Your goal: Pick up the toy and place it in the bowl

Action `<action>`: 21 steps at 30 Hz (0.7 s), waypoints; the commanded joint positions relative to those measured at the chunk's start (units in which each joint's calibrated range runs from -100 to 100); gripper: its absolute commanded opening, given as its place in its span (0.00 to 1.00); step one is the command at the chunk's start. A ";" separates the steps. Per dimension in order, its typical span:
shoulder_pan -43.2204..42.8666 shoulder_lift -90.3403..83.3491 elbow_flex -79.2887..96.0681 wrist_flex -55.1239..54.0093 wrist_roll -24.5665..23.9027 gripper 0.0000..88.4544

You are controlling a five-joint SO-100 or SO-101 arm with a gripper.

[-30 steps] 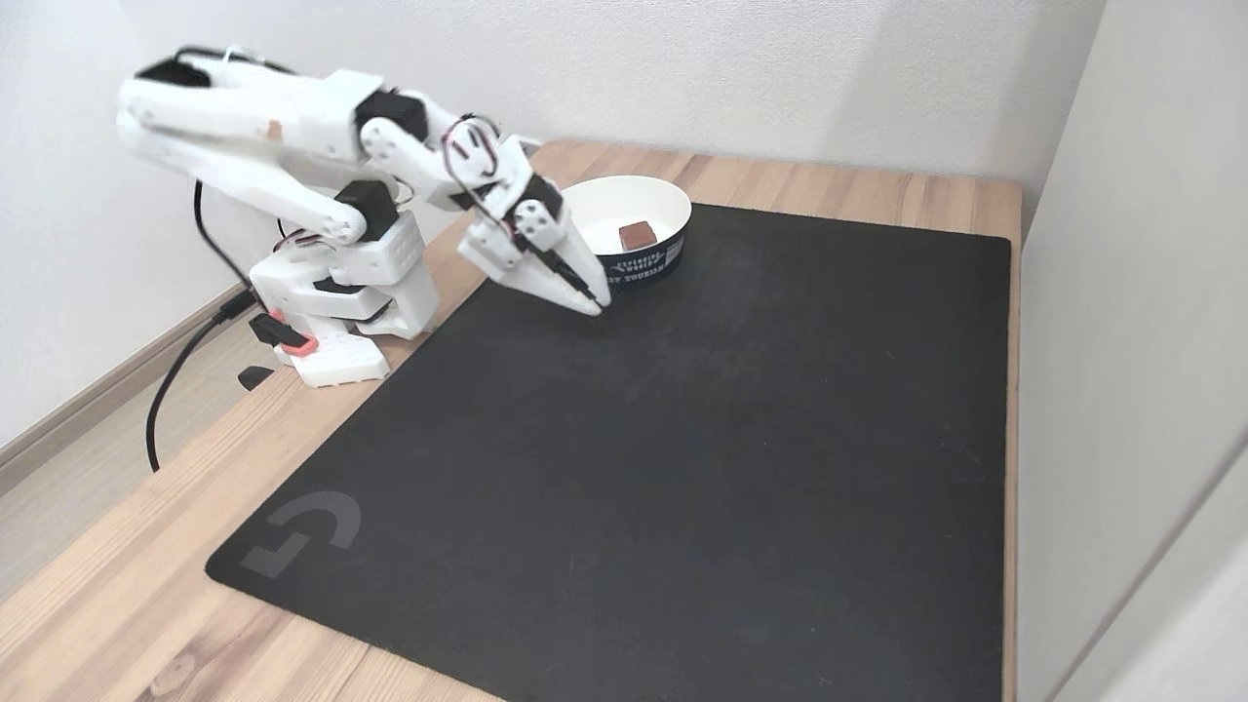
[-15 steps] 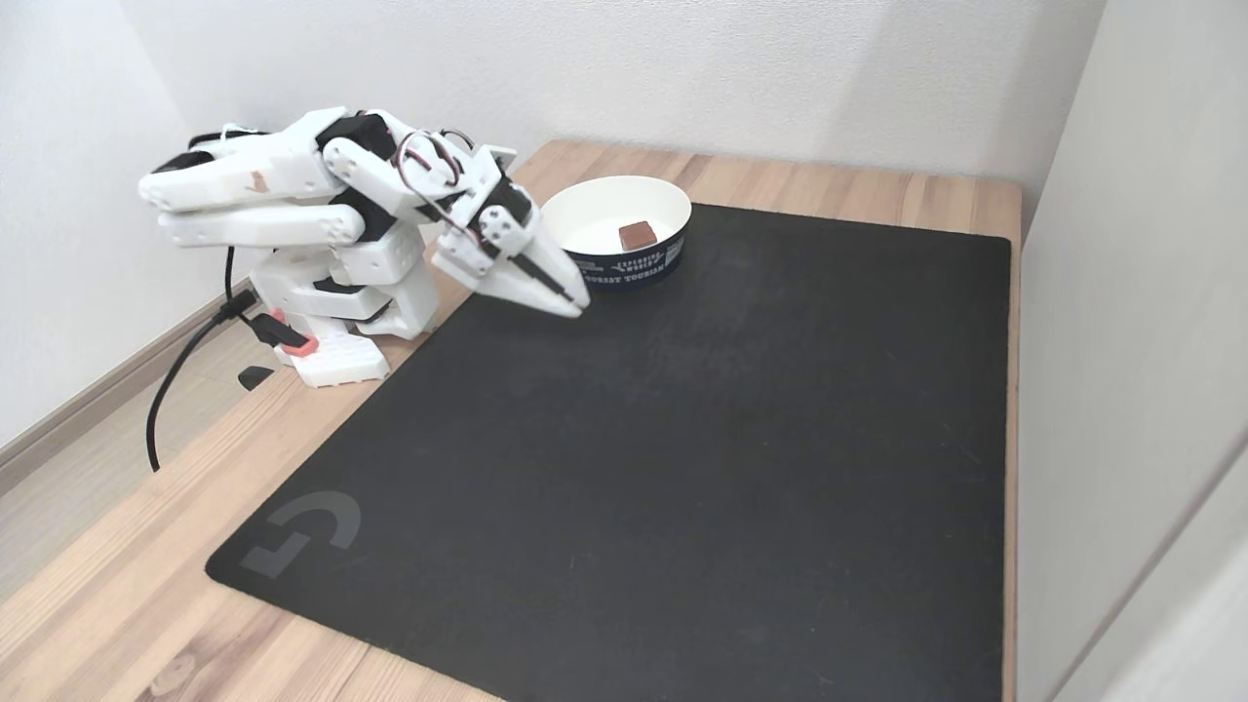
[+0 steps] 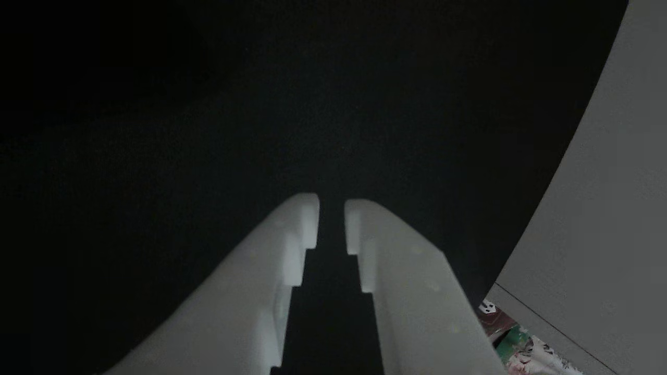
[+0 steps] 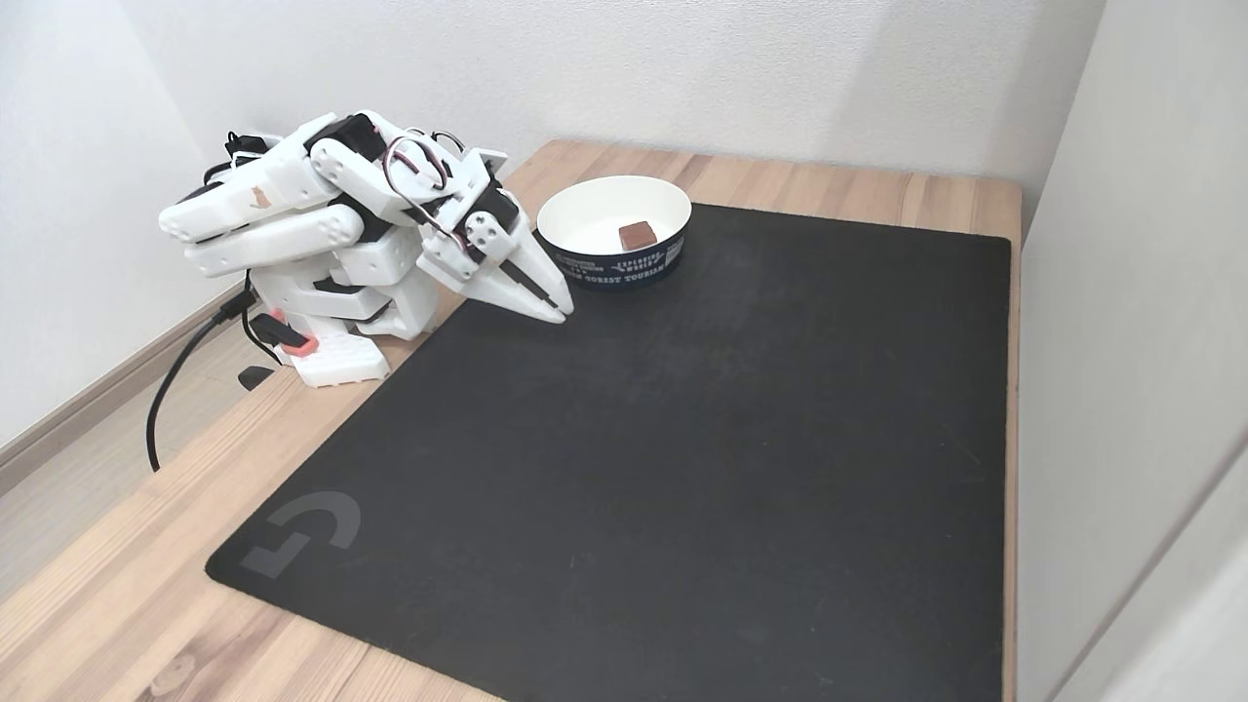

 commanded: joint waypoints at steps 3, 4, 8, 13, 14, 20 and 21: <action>0.19 -0.50 -0.11 0.14 0.09 0.03; 0.19 -0.50 -0.11 0.14 0.14 0.03; 0.19 -0.50 -0.11 0.14 0.14 0.03; 0.19 -0.50 -0.11 0.14 0.14 0.03; 0.19 -0.50 -0.11 0.14 0.14 0.03; 0.19 -0.50 -0.11 0.14 0.14 0.03; 0.19 -0.50 -0.11 0.14 0.14 0.03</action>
